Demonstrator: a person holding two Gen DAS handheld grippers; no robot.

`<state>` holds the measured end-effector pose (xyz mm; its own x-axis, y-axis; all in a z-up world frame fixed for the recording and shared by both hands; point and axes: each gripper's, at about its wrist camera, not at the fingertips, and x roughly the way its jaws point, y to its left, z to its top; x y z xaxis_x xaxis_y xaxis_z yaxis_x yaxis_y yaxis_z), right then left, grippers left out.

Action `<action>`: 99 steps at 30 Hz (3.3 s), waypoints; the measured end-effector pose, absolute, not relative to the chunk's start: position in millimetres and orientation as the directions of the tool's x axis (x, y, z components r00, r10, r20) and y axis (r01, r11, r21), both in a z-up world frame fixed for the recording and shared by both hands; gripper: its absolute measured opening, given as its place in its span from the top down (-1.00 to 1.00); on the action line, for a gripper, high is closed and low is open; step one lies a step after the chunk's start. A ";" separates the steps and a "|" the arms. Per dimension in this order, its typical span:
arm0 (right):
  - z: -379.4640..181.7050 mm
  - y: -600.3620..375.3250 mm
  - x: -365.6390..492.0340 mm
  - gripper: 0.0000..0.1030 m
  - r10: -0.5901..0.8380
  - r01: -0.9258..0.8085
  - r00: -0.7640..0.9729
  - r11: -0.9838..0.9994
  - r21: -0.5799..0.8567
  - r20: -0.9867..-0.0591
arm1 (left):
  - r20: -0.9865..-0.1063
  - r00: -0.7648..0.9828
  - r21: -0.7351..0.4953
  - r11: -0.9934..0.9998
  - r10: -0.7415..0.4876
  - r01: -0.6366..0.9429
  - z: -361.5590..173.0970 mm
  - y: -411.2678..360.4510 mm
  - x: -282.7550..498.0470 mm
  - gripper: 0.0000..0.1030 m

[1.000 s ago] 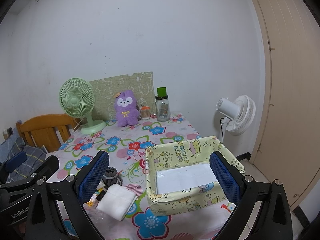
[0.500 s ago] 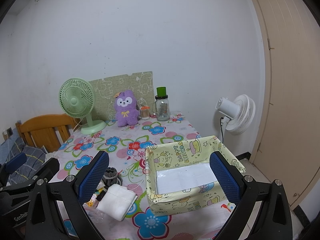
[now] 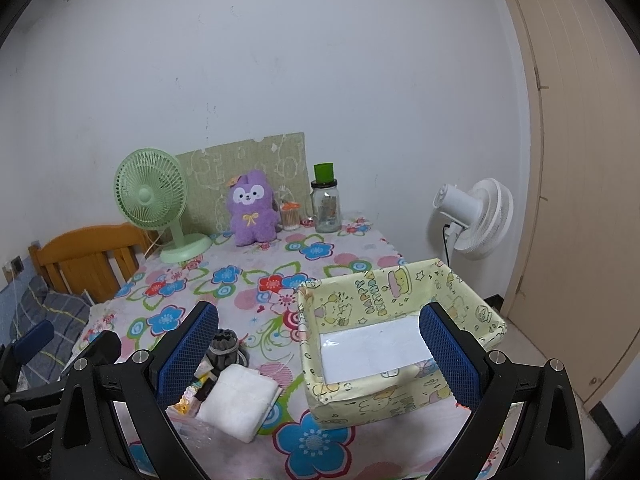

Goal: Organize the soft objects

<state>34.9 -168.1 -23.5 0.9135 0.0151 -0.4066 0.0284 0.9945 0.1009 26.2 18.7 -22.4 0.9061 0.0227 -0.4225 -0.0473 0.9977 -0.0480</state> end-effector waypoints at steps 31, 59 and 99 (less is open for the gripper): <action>-94.0 -87.4 58.5 -0.97 0.094 -0.059 0.870 0.995 0.087 -0.483 | -0.588 0.808 -0.058 0.998 -0.025 -0.012 -118.4 48.4 51.0 -0.99; -151.5 -65.8 89.5 -0.90 0.104 -0.099 0.764 0.994 0.043 -0.637 | -0.662 0.746 -0.081 0.996 -0.071 0.022 -160.5 40.2 70.7 -0.78; -150.9 -70.8 95.5 0.15 0.137 -0.084 0.695 0.990 0.110 -0.706 | -0.670 0.742 -0.066 0.997 -0.023 -0.029 -155.3 36.0 70.8 -0.27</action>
<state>95.5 -70.8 -150.9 0.6951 0.1373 -0.7057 -0.0842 0.9904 0.1098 70.8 36.0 -155.3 0.7416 -0.0228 -0.6705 -0.0293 0.9974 -0.0663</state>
